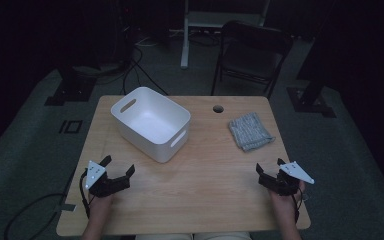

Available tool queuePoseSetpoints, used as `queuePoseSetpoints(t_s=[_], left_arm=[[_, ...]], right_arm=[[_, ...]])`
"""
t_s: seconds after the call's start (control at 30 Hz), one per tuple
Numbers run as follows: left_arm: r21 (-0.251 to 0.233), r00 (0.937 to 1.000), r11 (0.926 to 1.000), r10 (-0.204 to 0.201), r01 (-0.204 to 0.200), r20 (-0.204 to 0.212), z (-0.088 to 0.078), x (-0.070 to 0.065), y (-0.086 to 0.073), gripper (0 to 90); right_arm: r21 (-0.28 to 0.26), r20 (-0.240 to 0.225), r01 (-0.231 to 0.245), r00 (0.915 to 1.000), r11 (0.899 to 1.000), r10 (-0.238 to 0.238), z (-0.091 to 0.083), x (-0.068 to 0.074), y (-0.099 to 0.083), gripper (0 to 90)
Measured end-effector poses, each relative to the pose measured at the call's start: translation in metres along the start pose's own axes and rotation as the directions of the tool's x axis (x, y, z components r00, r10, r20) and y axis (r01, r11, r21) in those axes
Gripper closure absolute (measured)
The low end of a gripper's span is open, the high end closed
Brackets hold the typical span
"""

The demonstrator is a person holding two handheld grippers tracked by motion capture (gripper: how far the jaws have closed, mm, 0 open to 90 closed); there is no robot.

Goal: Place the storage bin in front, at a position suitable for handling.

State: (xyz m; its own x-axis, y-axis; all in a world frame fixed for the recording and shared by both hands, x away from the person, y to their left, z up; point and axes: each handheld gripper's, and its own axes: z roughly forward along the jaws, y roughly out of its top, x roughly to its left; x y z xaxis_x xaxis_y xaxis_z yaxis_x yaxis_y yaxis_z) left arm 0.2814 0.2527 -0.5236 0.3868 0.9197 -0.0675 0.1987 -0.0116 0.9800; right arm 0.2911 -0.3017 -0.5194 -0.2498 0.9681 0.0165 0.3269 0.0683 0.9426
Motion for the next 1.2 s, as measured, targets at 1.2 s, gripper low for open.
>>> queuePoseSetpoints(t_s=[1.2], left_arm=[[0.034,0.9975,0.9978,-0.058,0.057,0.040,-0.001,0.001,0.000,2.4]], right_arm=[[0.068,-0.204,0.071,0.9774,0.995,-0.056,0.053,0.043,0.064,23.4]])
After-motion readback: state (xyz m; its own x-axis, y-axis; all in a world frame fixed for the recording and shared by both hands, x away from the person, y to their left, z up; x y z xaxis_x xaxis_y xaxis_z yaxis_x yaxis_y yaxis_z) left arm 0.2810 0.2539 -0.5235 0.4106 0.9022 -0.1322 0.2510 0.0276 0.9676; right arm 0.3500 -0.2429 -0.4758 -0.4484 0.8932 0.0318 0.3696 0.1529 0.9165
